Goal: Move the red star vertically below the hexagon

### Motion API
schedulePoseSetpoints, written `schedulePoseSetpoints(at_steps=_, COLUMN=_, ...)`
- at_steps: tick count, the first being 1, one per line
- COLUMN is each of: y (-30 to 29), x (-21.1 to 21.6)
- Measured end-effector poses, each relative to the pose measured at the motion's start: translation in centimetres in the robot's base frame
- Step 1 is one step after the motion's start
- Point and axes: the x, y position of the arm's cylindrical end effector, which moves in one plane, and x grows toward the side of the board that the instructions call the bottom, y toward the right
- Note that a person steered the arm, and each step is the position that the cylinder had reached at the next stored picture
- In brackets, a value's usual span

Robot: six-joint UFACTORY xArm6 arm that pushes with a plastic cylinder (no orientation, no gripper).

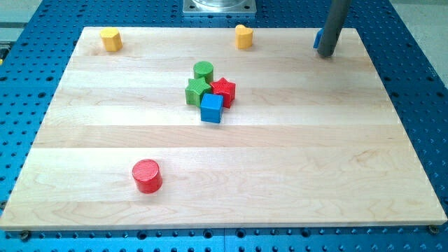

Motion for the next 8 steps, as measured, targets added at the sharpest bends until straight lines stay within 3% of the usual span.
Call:
schedulePoseSetpoints(at_steps=2, y=-5.8, x=6.1)
schedulePoseSetpoints(at_steps=5, y=-20.2, x=12.9)
schedulePoseSetpoints(at_steps=8, y=-27.1, x=18.9)
